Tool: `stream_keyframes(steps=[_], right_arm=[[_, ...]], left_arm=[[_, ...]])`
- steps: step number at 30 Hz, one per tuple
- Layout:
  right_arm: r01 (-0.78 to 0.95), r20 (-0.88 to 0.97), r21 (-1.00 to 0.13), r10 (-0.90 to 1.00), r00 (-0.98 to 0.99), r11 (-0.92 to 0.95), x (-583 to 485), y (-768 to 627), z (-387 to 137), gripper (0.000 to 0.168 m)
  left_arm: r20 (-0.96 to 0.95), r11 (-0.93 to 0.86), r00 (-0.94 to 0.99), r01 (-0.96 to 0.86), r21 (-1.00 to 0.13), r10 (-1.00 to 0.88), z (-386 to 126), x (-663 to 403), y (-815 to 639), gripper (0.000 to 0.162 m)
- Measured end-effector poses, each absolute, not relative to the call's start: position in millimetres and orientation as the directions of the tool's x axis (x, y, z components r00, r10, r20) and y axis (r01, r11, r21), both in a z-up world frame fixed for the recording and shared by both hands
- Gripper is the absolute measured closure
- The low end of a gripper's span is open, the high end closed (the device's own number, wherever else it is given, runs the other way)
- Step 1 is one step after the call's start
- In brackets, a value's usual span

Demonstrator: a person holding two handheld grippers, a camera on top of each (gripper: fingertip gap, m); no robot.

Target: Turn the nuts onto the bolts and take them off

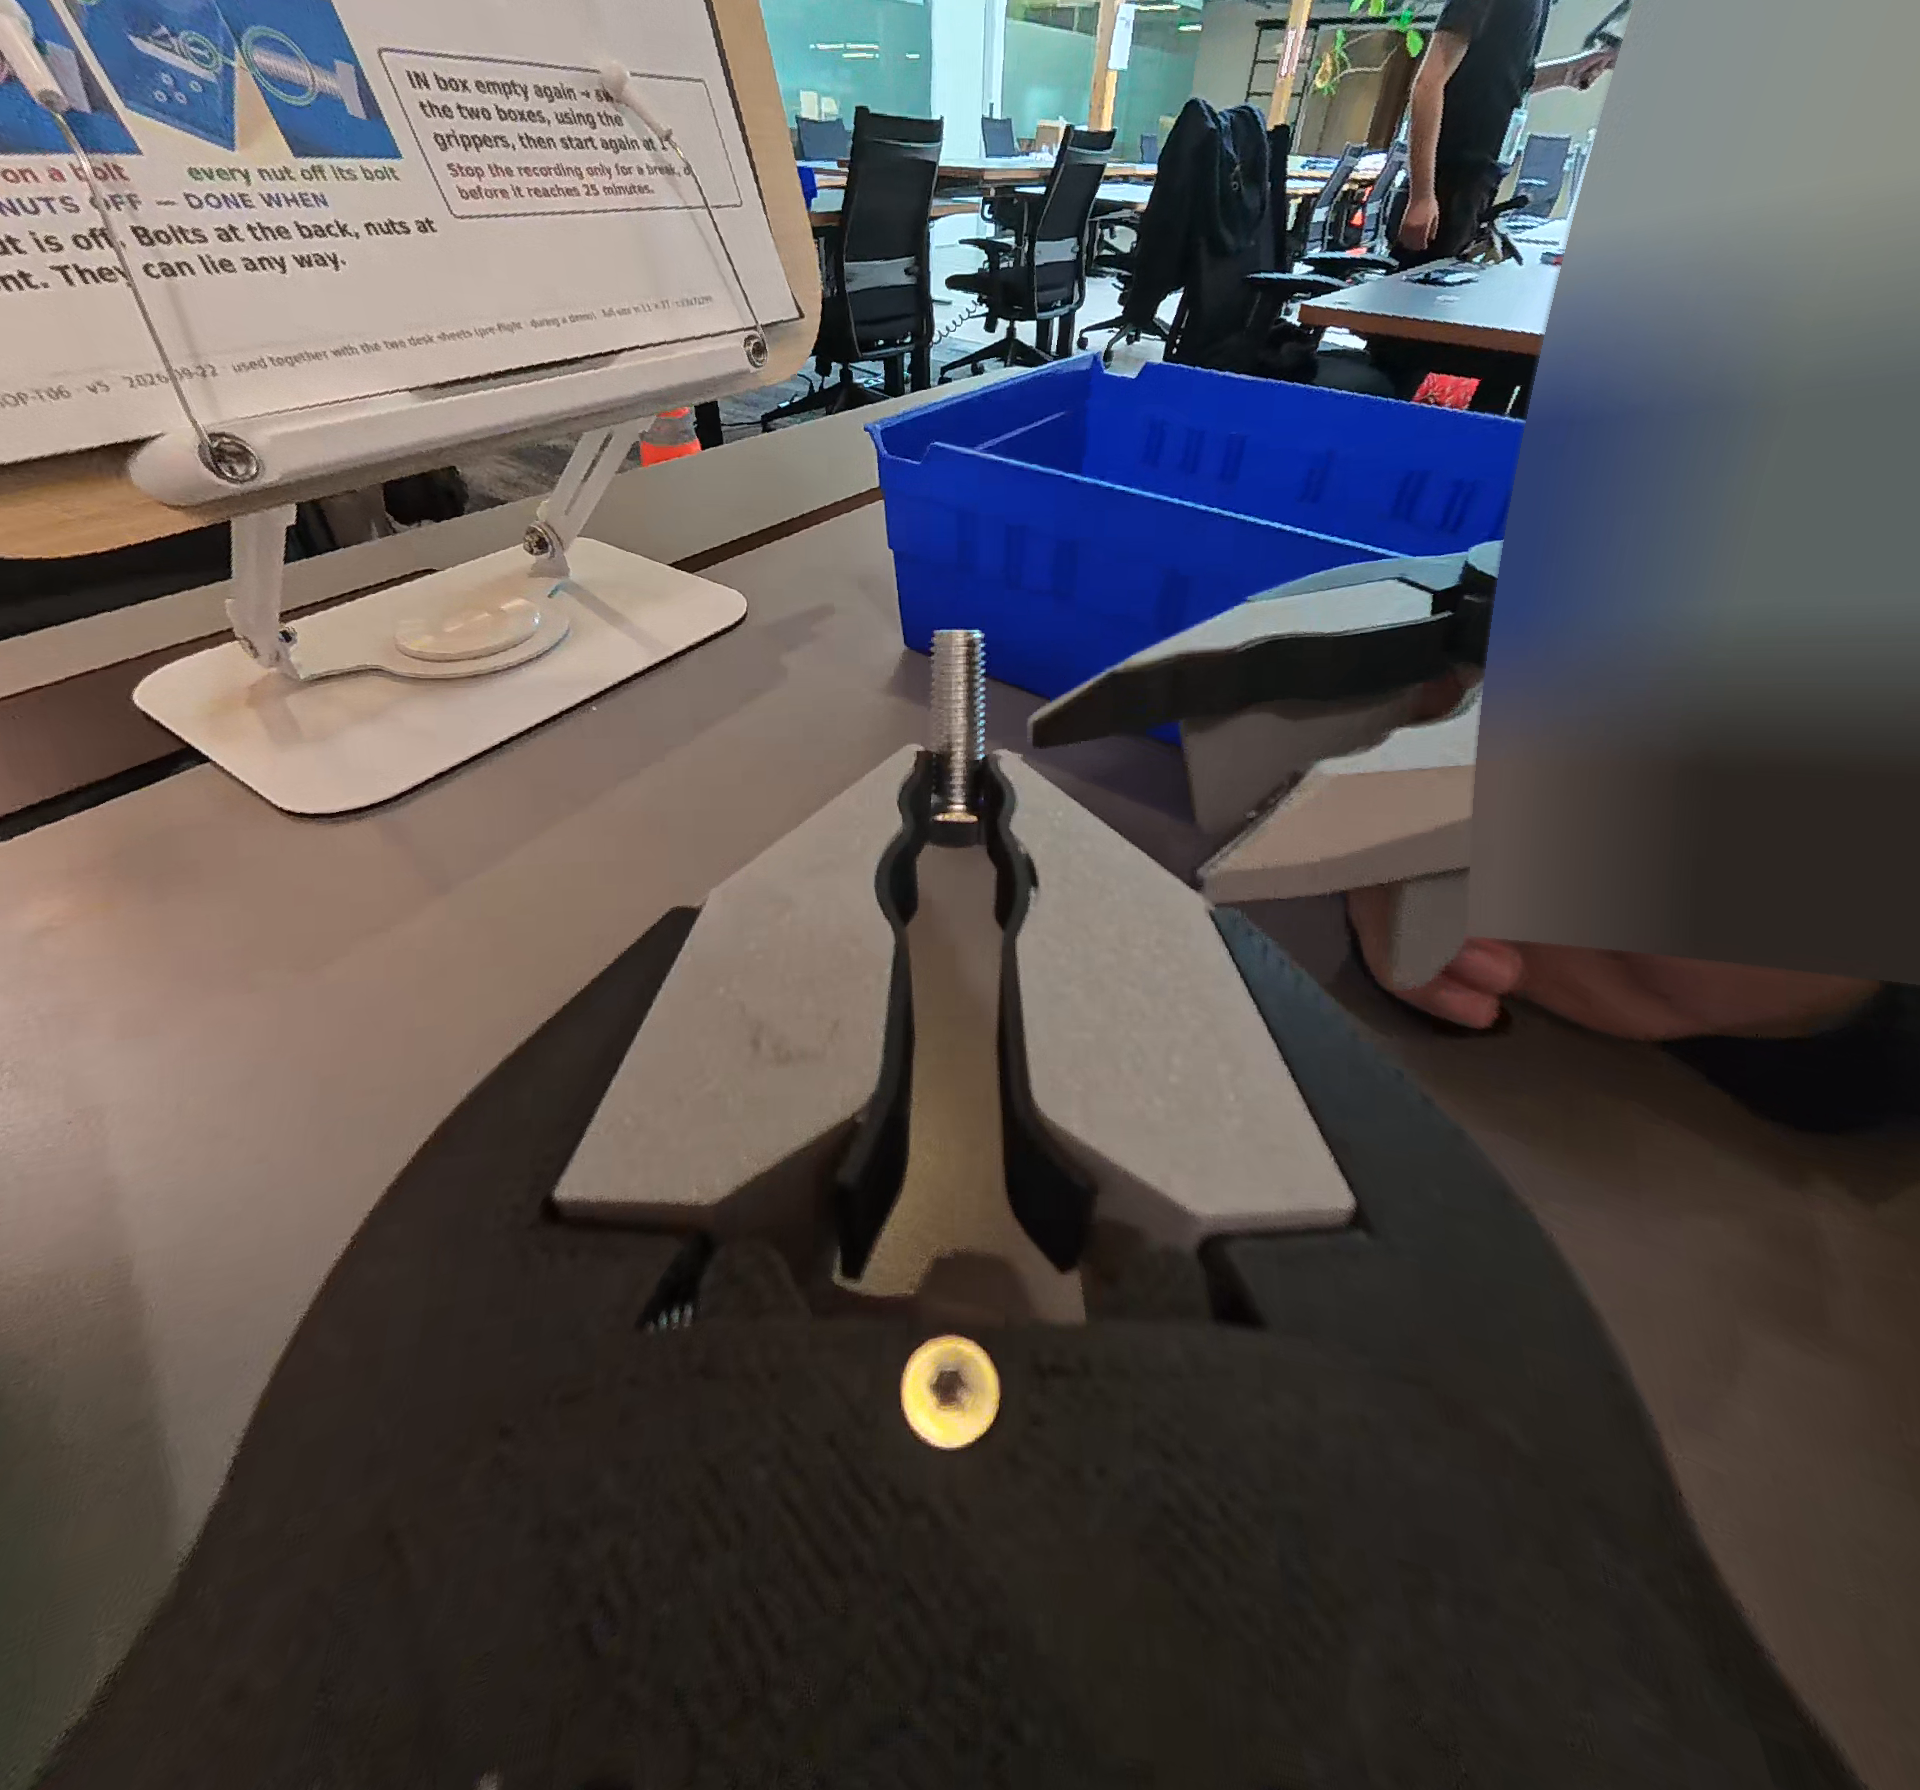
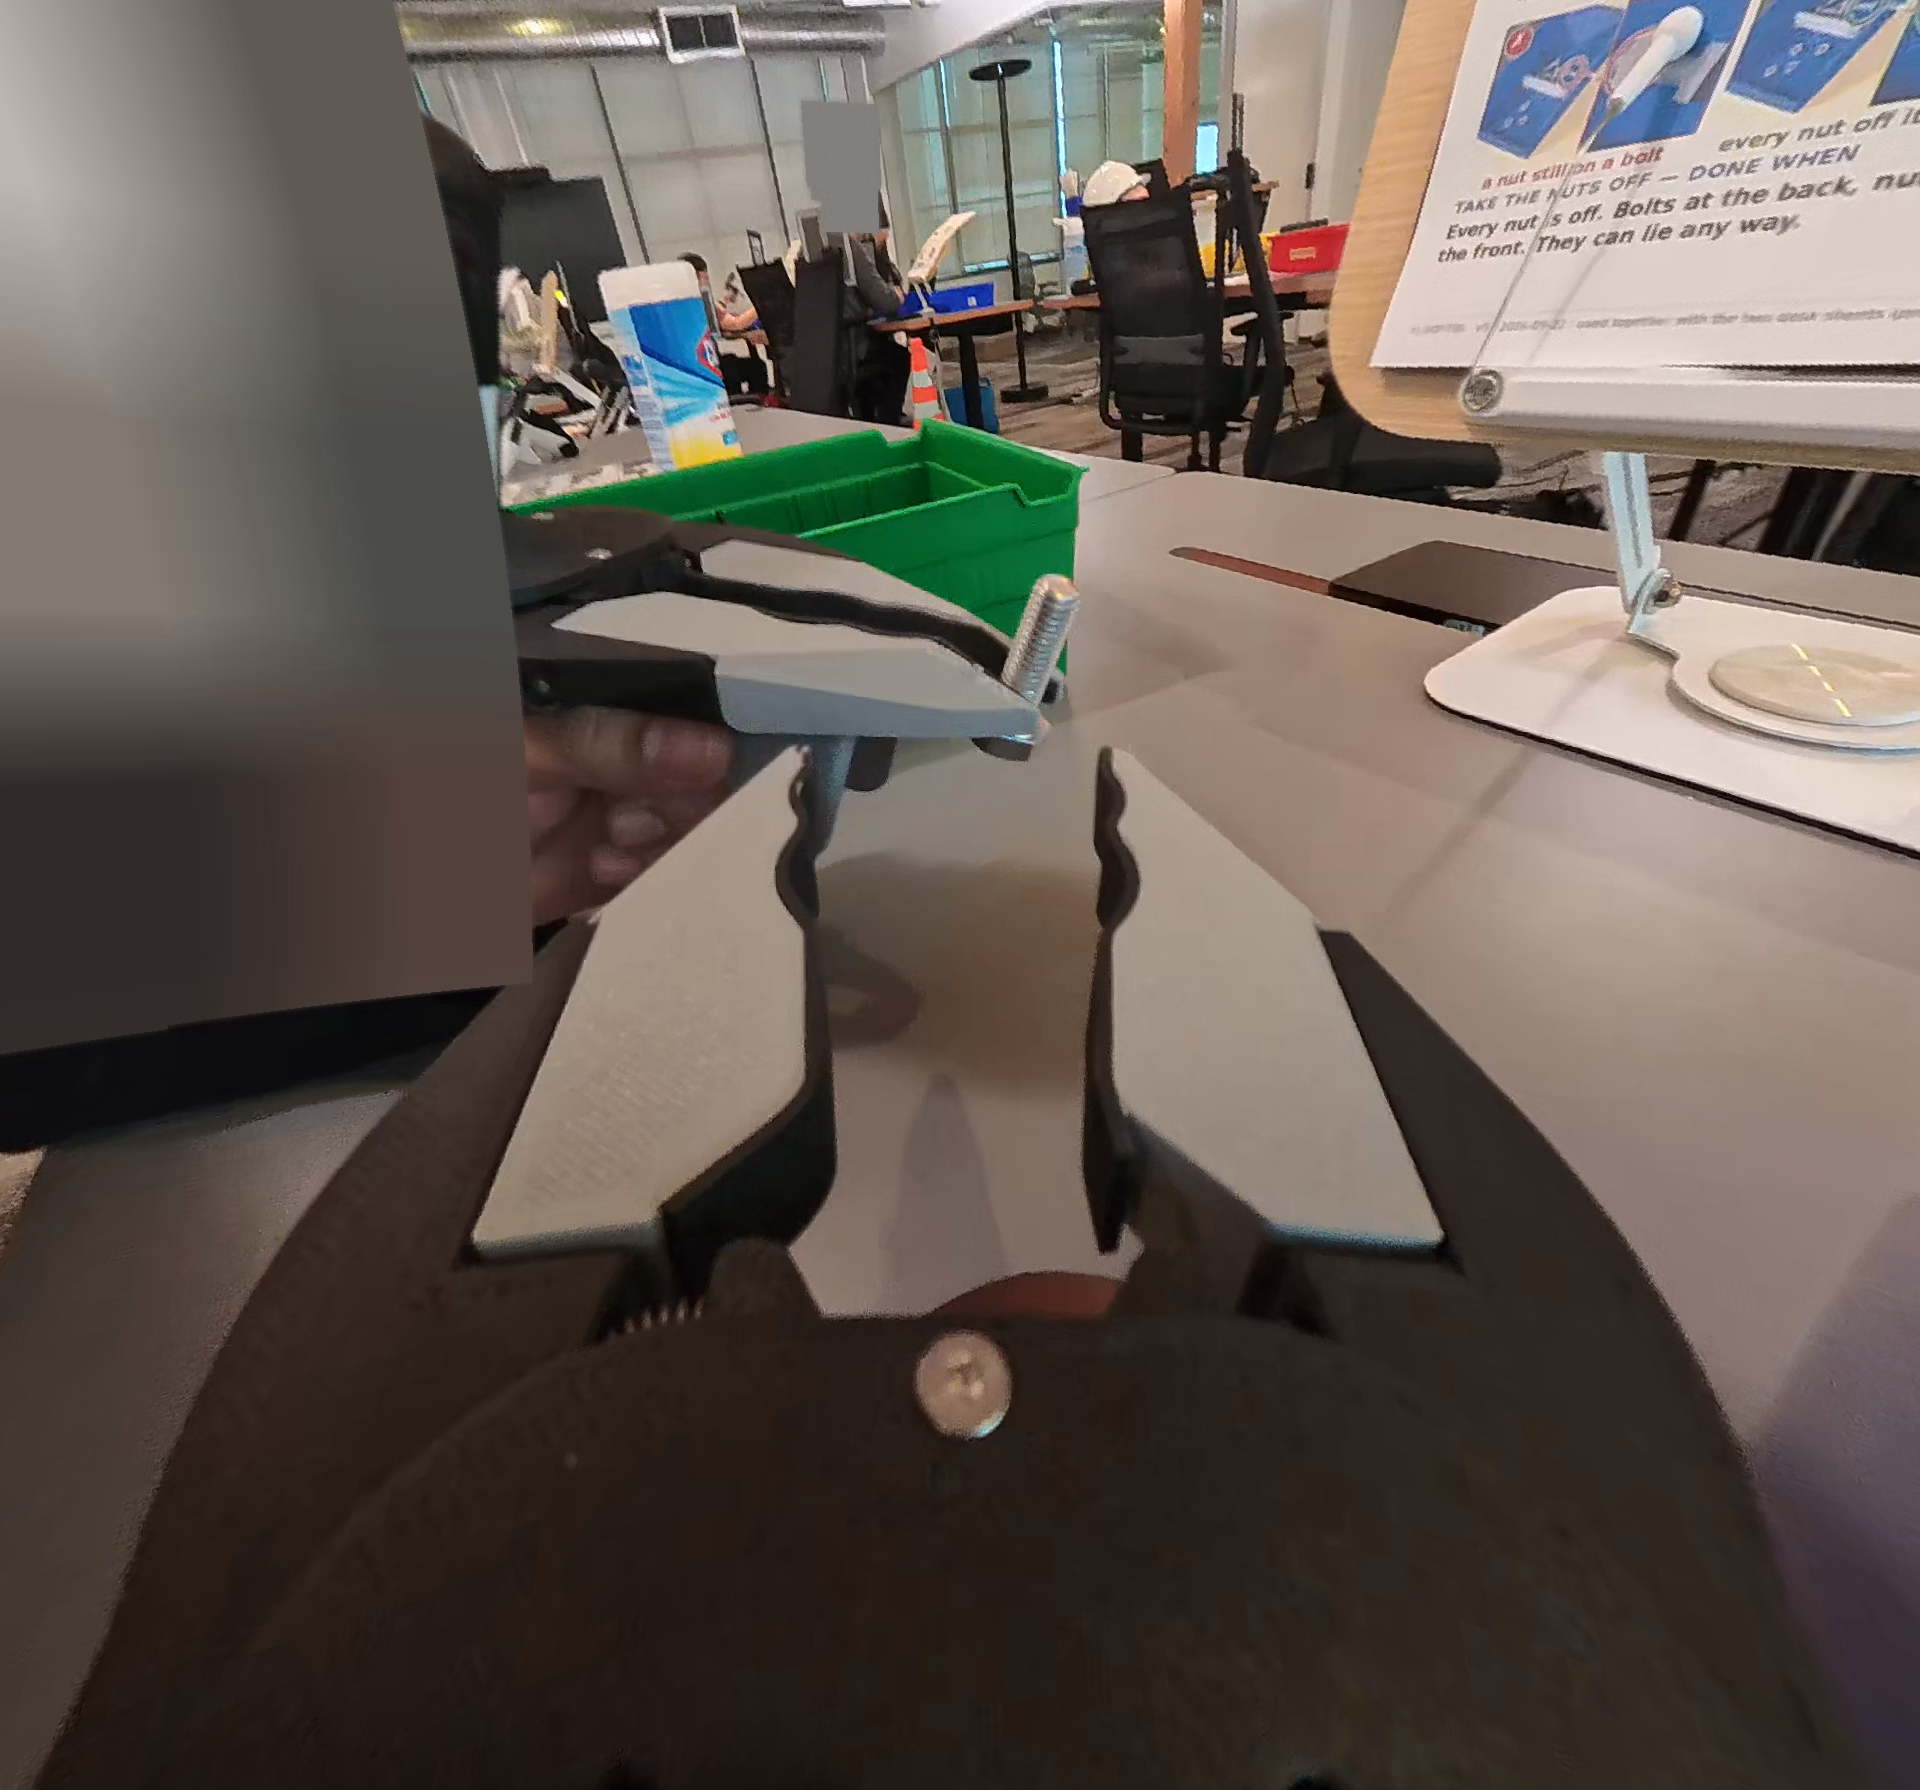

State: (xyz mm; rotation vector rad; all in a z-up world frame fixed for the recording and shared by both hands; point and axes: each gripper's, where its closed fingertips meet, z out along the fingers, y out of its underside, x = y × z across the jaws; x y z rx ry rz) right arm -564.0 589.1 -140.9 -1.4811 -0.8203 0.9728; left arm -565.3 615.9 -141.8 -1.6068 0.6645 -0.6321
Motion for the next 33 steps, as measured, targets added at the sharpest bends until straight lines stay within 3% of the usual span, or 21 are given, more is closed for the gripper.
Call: stream_keyframes(steps=[11,16,23,28,31,33], right_arm=[[0.091,0.043,-0.996,0.894,0.446,0.002,-559.9,602.6,-143.4,0.114],[0.124,0.108,-0.991,0.853,0.511,0.052,-550.7,611.0,-135.2,0.112],[0.102,0.108,-0.993,0.847,0.521,0.064,-547.9,596.4,-120.2,0.134],[0.015,0.018,-1.000,0.873,0.488,0.013,-549.6,589.2,-113.2,0.133],[-0.017,-0.039,-0.999,0.925,0.377,-0.035,-556.0,572.2,-109.7,0.158],[-0.031,-0.073,-0.997,0.931,0.358,-0.067,-558.6,569.9,-111.0,0.162]], left_arm=[[0.065,-0.126,0.702,-0.036,-0.991,-0.709,-142.5,-569.9,620.0,0.156],[0.089,-0.142,0.617,-0.038,-0.989,-0.782,-147.6,-556.5,610.3,0.156],[-0.004,-0.041,0.576,-0.066,-0.997,-0.817,-136.4,-552.9,599.9,0.156],[-0.143,0.121,0.472,-0.078,-0.990,-0.870,-123.8,-539.5,575.0,0.156],[-0.152,0.146,0.450,-0.048,-0.988,-0.880,-121.3,-538.9,570.7,0.155],[-0.178,0.163,0.451,-0.073,-0.984,-0.874,-123.6,-537.3,570.6,0.155]])
